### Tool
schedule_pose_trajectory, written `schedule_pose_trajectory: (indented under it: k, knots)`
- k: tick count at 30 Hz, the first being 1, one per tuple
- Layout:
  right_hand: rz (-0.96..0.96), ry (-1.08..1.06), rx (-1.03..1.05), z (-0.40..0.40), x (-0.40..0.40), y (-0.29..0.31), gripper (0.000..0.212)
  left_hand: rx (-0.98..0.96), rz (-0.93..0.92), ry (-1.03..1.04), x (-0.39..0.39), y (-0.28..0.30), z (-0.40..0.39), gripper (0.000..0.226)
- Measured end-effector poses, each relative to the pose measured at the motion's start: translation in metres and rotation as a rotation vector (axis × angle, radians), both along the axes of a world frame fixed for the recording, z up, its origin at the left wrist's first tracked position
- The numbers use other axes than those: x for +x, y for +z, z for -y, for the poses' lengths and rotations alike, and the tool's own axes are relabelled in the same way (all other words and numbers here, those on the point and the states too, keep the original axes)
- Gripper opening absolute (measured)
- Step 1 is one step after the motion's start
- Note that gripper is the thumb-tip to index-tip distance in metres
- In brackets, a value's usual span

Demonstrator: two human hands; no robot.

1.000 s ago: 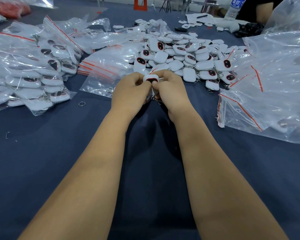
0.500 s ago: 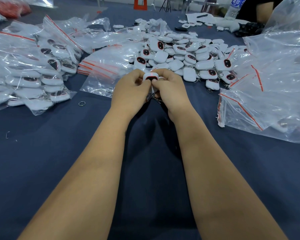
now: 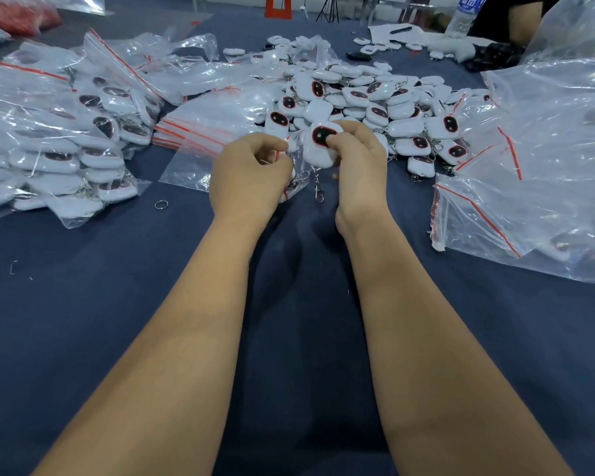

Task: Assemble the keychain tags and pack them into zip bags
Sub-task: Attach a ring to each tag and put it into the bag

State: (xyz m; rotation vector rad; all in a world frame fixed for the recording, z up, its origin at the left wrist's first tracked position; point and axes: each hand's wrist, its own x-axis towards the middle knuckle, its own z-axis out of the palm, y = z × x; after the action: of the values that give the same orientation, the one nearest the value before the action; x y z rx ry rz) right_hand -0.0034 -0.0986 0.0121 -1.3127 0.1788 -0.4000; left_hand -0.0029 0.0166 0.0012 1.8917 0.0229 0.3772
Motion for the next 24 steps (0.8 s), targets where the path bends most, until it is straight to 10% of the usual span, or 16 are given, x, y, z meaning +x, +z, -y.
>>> schedule_pose_trajectory:
  k: [7,24]
  knots:
    - [0.020,0.069,0.206,-0.002,0.001,0.004,0.018,-0.017,0.019,-0.005,0.007,-0.005,0.001,0.038]
    - [-0.138,-0.039,-0.307,-0.002,0.009,-0.014,0.026,-0.167,0.108,0.070,0.002,0.003,0.000,0.015]
